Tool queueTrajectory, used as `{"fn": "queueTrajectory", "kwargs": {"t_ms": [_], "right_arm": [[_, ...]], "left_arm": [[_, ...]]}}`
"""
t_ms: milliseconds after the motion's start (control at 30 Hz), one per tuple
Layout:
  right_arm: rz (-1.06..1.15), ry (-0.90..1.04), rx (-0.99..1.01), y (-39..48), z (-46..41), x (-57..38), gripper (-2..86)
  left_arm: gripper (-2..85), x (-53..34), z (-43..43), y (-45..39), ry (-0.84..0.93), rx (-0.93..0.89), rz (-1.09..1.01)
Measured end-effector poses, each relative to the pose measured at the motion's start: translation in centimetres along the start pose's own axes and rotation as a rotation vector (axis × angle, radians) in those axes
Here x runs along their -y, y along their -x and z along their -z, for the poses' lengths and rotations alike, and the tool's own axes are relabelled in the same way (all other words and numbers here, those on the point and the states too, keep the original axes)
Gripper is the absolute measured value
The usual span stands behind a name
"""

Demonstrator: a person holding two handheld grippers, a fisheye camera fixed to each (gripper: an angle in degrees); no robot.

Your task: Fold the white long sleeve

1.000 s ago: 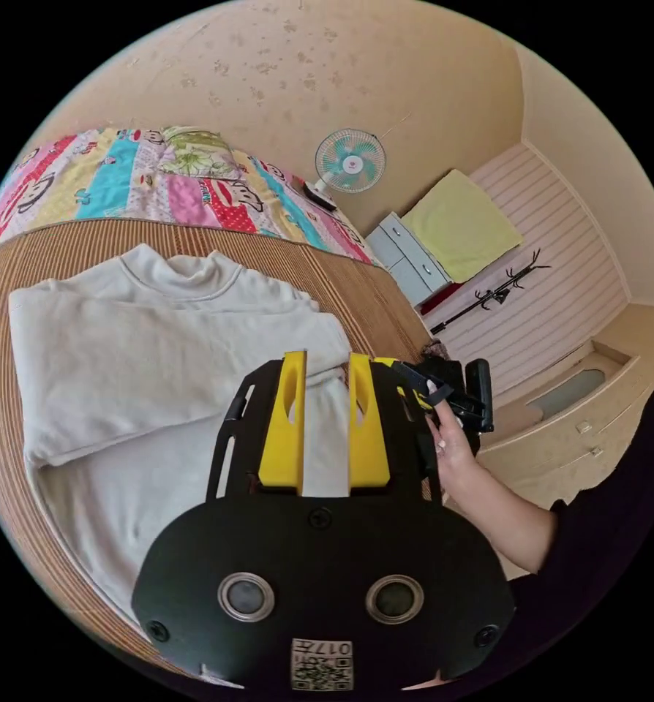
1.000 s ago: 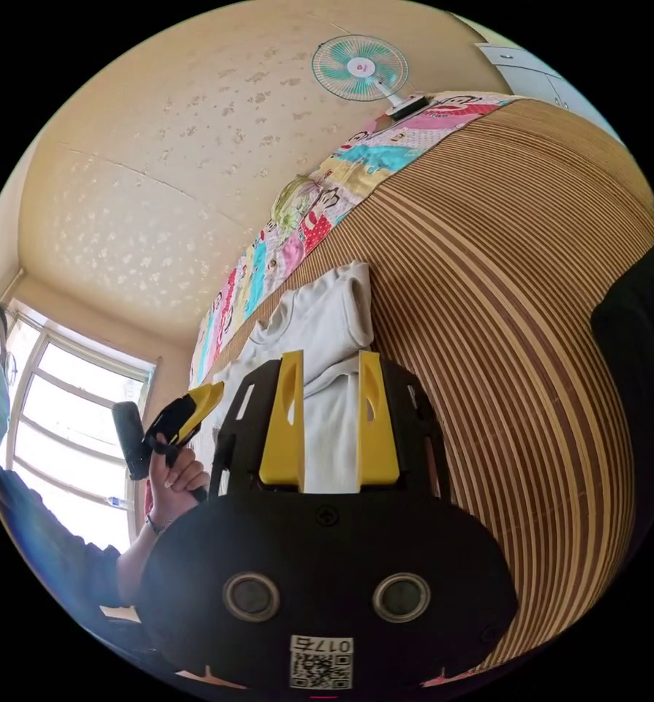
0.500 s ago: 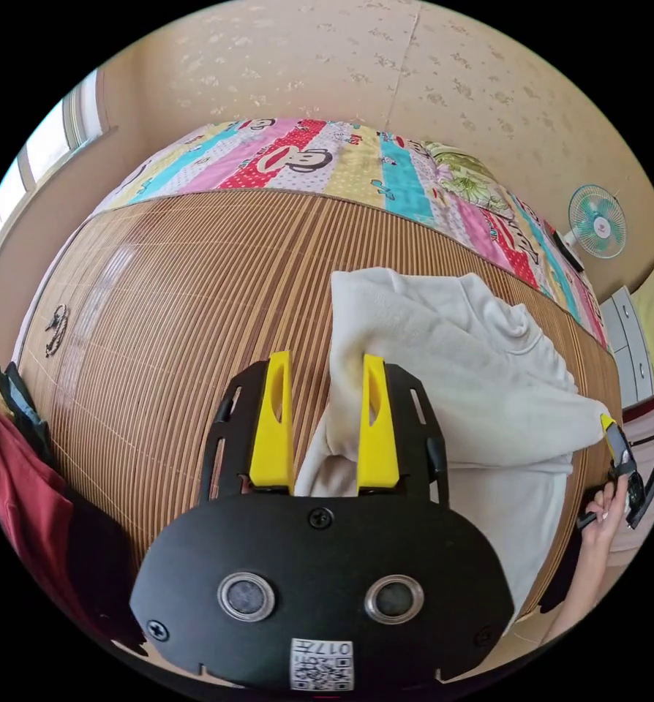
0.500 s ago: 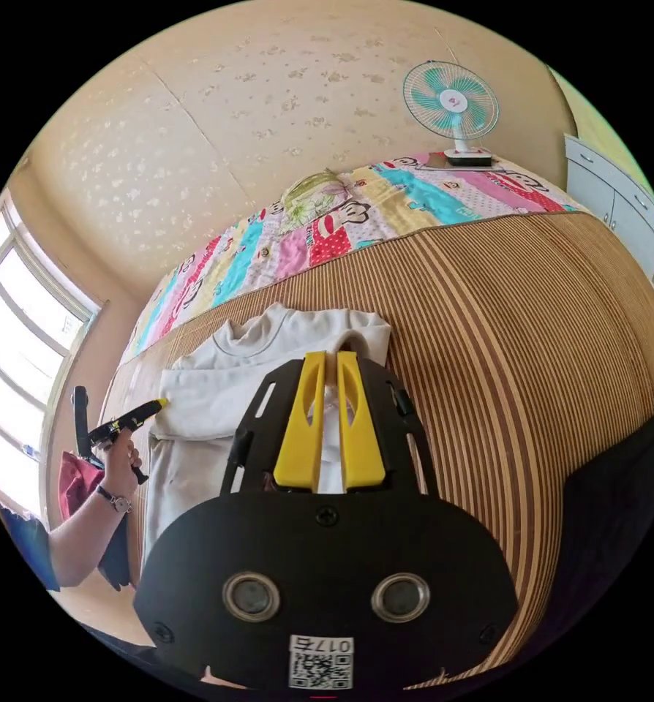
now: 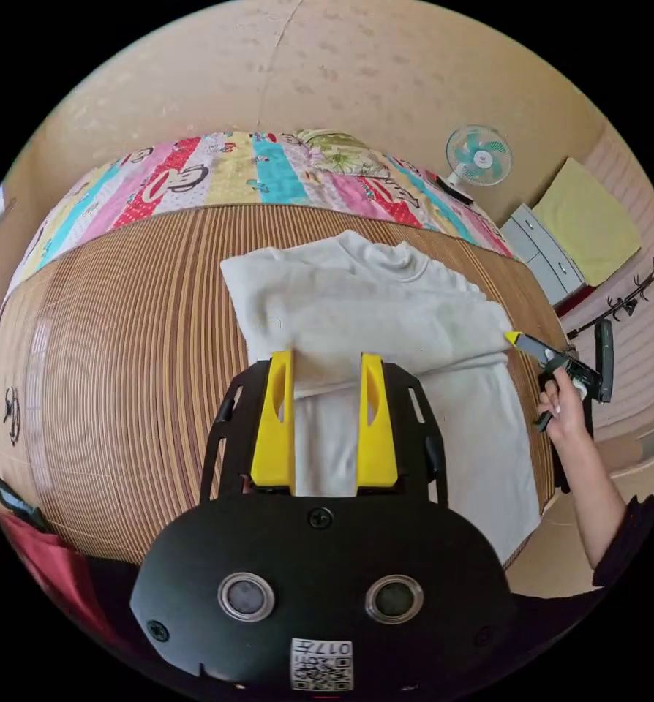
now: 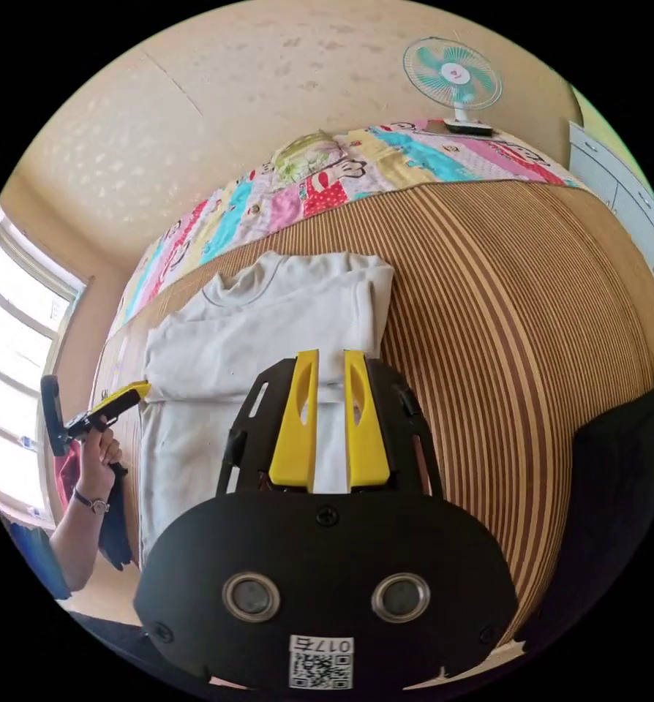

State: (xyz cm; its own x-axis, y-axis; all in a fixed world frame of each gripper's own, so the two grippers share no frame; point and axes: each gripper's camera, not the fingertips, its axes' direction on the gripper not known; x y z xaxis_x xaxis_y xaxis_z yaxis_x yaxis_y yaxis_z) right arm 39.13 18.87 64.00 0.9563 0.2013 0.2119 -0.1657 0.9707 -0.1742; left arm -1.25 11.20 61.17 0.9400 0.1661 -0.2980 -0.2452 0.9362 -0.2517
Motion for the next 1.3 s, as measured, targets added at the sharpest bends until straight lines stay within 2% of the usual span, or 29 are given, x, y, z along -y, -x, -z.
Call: {"fn": "queueTrajectory", "kwargs": {"t_ms": [133, 233, 300, 367, 500, 567, 633, 700, 767, 867, 933, 1100, 1167, 1300], "right_arm": [[0.075, 0.003, 0.02, -0.6, 2.6, 0.9, 4.5], [0.17, -0.049, 0.05, -1.2, 6.6, -0.9, 5.4], [0.189, 0.04, 0.04, -2.1, 7.7, -2.5, 6.0], [0.175, 0.173, 0.039, -4.2, 8.1, -5.9, 7.1], [0.047, 0.381, 0.081, -9.0, 7.7, -11.7, 9.0], [-0.07, 0.45, 0.232, -12.3, 7.7, -15.3, 11.3], [-0.148, 0.442, 0.334, -14.3, 8.1, -18.0, 12.1], [-0.206, 0.423, 0.401, -16.0, 8.5, -20.5, 12.3], [-0.249, 0.398, 0.465, -17.9, 9.0, -23.4, 12.5], [-0.262, 0.332, 0.523, -20.0, 9.9, -25.3, 12.8], [-0.261, 0.291, 0.541, -21.4, 10.4, -26.0, 12.9], [-0.247, 0.286, 0.63, -24.7, 9.3, -27.8, 13.3], [-0.314, 0.26, 0.735, -27.0, 8.2, -29.5, 13.3], [-0.391, 0.23, 0.843, -29.6, 6.9, -31.8, 12.6]], "left_arm": [[9.0, -0.3, 3.7, 1.3, -0.095, 0.032, -0.013], [9.8, -3.8, 7.9, 3.7, -0.178, -0.041, -0.018], [10.2, -7.5, 8.3, 6.0, -0.071, -0.235, 0.067], [11.4, -10.7, 7.5, 6.2, 0.048, -0.36, 0.05], [12.9, -18.4, 6.4, 6.9, 0.24, -0.181, 0.121], [13.7, -20.8, 6.2, 7.8, 0.273, -0.198, 0.166], [14.2, -22.6, 5.4, 8.1, 0.343, -0.219, 0.176], [13.7, -24.3, 4.6, 8.5, 0.409, -0.161, 0.165], [10.8, -24.7, 5.1, 9.4, 0.372, -0.12, 0.168], [5.1, -25.3, 5.9, 11.7, 0.286, -0.263, 0.146], [4.7, -26.2, 6.0, 13.8, 0.258, -0.375, 0.166], [4.3, -30.7, 6.3, 21.5, 0.053, -0.941, 0.323], [4.2, -32.2, 6.1, 23.3, 0.005, -0.986, 0.39], [4.2, -33.1, 6.6, 24.9, 0.025, -0.895, 0.349]]}}
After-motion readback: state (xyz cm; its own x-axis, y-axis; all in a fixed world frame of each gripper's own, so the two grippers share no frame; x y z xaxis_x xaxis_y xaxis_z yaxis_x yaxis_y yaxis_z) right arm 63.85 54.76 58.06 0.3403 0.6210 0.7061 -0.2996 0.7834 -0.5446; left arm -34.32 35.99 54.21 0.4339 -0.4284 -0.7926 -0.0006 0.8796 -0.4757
